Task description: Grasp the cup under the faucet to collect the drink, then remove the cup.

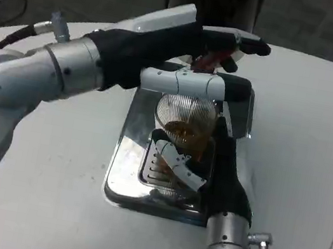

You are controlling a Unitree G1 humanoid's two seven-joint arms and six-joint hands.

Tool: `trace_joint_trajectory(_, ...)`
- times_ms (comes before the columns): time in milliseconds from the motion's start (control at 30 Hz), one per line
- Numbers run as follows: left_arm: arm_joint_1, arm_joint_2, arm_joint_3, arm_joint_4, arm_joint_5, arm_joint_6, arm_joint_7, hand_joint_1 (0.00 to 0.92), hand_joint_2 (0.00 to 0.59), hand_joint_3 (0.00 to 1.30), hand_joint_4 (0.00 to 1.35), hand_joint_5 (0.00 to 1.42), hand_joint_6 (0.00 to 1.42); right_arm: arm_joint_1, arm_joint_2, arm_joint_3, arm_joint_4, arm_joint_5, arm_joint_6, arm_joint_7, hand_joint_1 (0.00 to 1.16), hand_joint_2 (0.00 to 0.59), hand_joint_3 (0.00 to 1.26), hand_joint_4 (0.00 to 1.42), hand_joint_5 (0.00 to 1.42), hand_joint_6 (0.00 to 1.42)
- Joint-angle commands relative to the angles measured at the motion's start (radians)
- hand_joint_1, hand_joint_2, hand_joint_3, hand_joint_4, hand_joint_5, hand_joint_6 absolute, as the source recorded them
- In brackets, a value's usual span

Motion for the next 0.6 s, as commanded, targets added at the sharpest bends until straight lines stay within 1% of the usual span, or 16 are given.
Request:
trace_joint_trajectory(33,0.014,0.024,0.019,-0.019,-0.016,0.002,-0.017,0.0,0.0,0.19,0.11,0.24,0.09,-0.013,0.051,0.003,0.061,0.002,-0.006,-0.05,0.68,0.239,0.11,0.22,0.25,0.04)
trace_joint_trajectory(233,0.029,0.016,0.056,-0.014,-0.043,-0.007,0.001,0.0,0.0,0.19,0.13,0.26,0.1,-0.026,0.059,0.001,0.108,0.007,-0.029,-0.116,0.71,0.241,0.19,0.32,0.34,0.09)
trace_joint_trajectory(300,0.045,0.0,0.087,-0.015,-0.07,-0.017,0.03,0.0,0.0,0.19,0.13,0.27,0.1,-0.027,0.061,0.002,0.112,0.002,-0.027,-0.139,0.72,0.246,0.22,0.35,0.38,0.1)
trace_joint_trajectory(400,0.058,-0.018,0.115,-0.014,-0.093,-0.034,0.062,0.0,0.0,0.18,0.13,0.29,0.12,-0.027,0.059,0.005,0.113,0.005,-0.03,-0.151,0.72,0.244,0.26,0.39,0.41,0.12)
trace_joint_trajectory(467,0.062,-0.035,0.135,-0.005,-0.107,-0.057,0.09,0.0,0.0,0.18,0.13,0.31,0.14,-0.027,0.057,0.003,0.114,0.007,-0.03,-0.158,0.73,0.254,0.28,0.41,0.44,0.14)
trace_joint_trajectory(600,0.061,-0.053,0.157,0.014,-0.125,-0.088,0.122,0.0,0.0,0.17,0.16,0.35,0.17,-0.021,0.054,-0.001,0.113,0.009,-0.035,-0.172,0.73,0.256,0.31,0.45,0.47,0.15)
